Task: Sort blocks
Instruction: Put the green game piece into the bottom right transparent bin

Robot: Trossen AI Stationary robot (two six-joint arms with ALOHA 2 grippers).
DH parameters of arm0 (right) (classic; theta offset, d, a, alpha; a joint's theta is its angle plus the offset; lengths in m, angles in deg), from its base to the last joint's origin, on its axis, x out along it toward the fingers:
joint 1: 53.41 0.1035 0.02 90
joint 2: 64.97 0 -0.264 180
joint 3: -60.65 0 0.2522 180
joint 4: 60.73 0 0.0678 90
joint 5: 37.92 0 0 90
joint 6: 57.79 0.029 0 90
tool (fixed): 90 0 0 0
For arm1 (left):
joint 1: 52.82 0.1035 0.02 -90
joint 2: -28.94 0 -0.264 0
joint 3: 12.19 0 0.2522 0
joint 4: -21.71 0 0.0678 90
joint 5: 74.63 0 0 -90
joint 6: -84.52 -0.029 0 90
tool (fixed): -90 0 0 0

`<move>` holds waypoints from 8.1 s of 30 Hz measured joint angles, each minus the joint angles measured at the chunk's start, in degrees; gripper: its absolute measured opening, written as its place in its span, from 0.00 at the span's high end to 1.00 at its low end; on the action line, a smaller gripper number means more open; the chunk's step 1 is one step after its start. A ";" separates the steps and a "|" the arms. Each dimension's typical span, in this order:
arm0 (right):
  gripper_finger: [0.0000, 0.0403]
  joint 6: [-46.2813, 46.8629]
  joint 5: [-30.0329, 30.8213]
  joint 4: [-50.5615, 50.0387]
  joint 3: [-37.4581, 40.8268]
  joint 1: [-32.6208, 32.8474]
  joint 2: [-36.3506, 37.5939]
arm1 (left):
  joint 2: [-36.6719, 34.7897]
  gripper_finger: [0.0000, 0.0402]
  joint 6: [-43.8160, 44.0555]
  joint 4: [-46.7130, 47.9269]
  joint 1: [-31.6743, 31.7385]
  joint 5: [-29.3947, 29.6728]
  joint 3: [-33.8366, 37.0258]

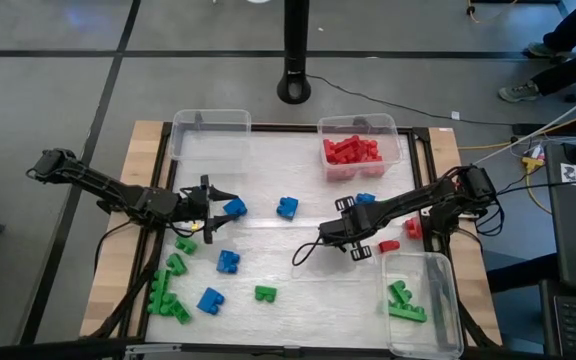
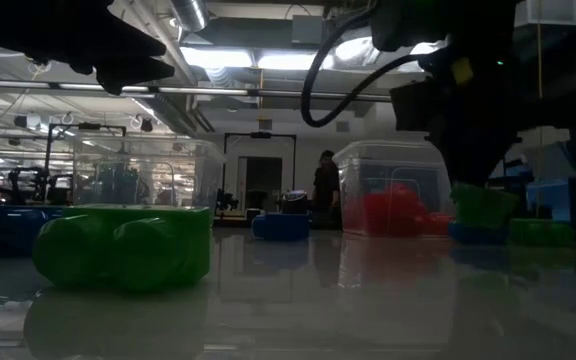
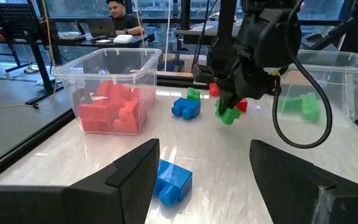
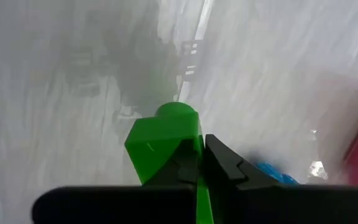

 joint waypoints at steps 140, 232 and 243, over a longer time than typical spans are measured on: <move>0.57 6.27 -7.91 -6.66 14.84 -18.97 26.12 | -0.02 0.40 -1.30 -1.79 -0.07 -0.04 0.00; 0.18 9.66 -1.89 88.00 -4.28 12.57 -24.80 | 10.82 0.40 16.44 -1.68 -13.79 4.68 -0.02; 0.18 9.05 3.02 87.92 -8.33 12.90 -32.75 | 10.82 0.40 18.66 -1.70 -13.79 4.68 -0.02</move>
